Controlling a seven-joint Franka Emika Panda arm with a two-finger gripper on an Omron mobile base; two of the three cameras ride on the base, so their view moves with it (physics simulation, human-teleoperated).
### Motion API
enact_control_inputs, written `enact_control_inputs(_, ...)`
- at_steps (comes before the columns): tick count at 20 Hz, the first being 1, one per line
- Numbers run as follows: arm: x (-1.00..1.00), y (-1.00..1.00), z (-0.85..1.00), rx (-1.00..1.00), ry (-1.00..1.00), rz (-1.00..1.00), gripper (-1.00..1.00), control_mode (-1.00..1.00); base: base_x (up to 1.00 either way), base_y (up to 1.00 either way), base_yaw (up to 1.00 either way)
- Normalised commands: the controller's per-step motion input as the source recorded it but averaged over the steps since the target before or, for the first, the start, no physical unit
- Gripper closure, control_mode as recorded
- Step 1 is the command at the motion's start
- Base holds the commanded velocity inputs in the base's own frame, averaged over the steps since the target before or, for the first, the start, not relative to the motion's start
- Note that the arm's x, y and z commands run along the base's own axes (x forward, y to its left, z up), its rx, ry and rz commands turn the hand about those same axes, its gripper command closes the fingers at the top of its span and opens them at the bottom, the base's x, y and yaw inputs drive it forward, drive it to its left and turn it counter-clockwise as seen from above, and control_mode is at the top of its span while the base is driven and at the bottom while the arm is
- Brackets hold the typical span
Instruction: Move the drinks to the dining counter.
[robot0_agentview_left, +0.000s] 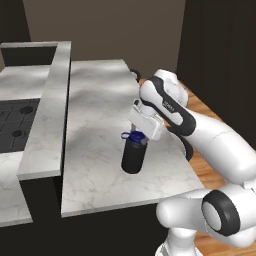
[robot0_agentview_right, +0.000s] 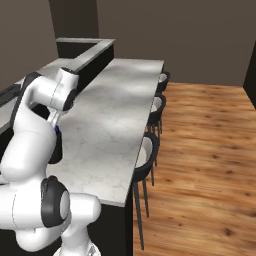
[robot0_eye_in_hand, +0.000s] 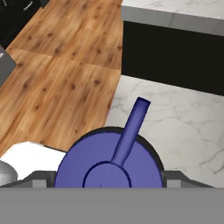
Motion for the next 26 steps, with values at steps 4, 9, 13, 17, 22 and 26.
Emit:
enact_control_inputs(4,0.19,0.07,-0.29,0.0,0.0,0.05,1.0,-1.0,0.0,0.0,0.0)
enact_control_inputs(9,0.04,0.05,-0.1,0.0,-0.04,0.05,1.0,-1.0,0.0,0.0,0.0)
enact_control_inputs(13,0.0,0.04,-0.14,0.0,-0.07,0.05,1.0,-1.0,0.0,0.0,0.0)
enact_control_inputs(17,0.0,0.07,-0.21,0.0,-0.07,0.05,1.0,-1.0,0.0,0.0,0.0)
enact_control_inputs(22,0.01,0.07,-0.26,0.0,-0.03,0.04,1.0,-1.0,0.0,0.0,0.0)
enact_control_inputs(26,0.13,0.1,-0.25,0.0,0.0,0.04,1.0,-1.0,0.0,0.0,0.0)
